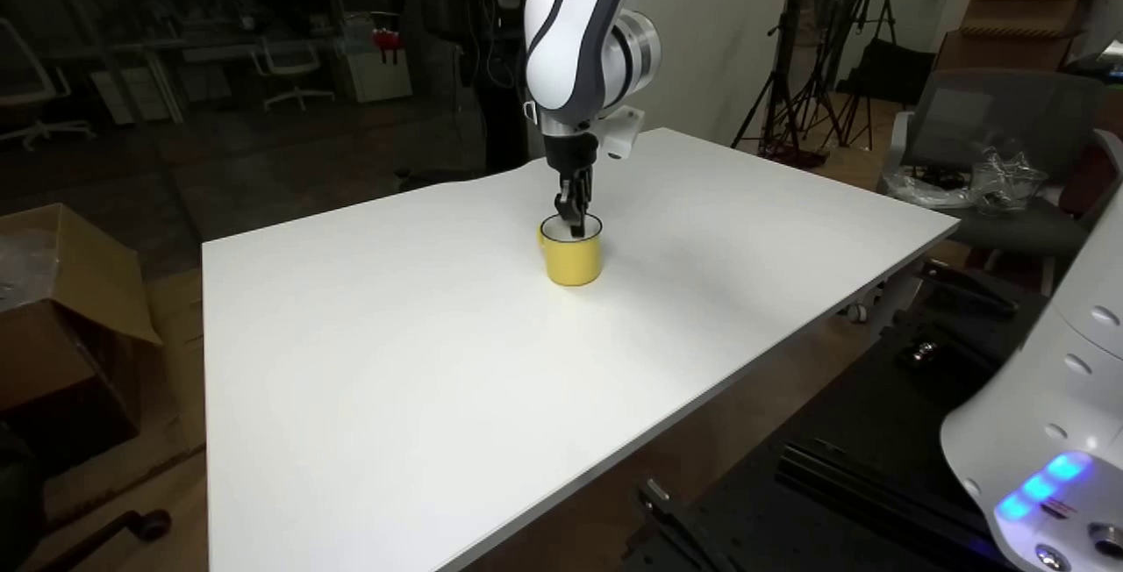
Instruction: Move the cup on the table forward
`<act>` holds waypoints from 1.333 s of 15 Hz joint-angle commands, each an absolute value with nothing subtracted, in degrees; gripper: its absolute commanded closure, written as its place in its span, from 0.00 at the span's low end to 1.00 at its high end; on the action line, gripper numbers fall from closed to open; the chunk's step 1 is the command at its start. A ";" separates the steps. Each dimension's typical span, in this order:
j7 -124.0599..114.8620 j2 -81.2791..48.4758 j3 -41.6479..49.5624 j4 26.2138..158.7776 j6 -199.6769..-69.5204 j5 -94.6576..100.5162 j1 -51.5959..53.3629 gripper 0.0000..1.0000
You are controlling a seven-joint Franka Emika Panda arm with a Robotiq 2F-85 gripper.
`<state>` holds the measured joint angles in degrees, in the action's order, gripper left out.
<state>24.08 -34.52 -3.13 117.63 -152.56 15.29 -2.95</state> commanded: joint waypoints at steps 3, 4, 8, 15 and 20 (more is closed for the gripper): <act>24.16 -34.51 -3.15 117.53 -152.39 15.22 -2.96 0.89; 24.16 -34.52 -3.15 117.53 -152.39 15.22 -2.96 0.89; 22.42 -35.77 -2.47 115.68 -153.07 15.04 -2.43 0.97; 20.97 -43.79 -2.09 98.93 -148.22 9.50 -4.94 0.97; 19.74 -51.44 -2.04 82.63 -133.88 3.22 -7.91 0.97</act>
<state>22.30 -46.26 -1.73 93.69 -142.04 6.01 -6.44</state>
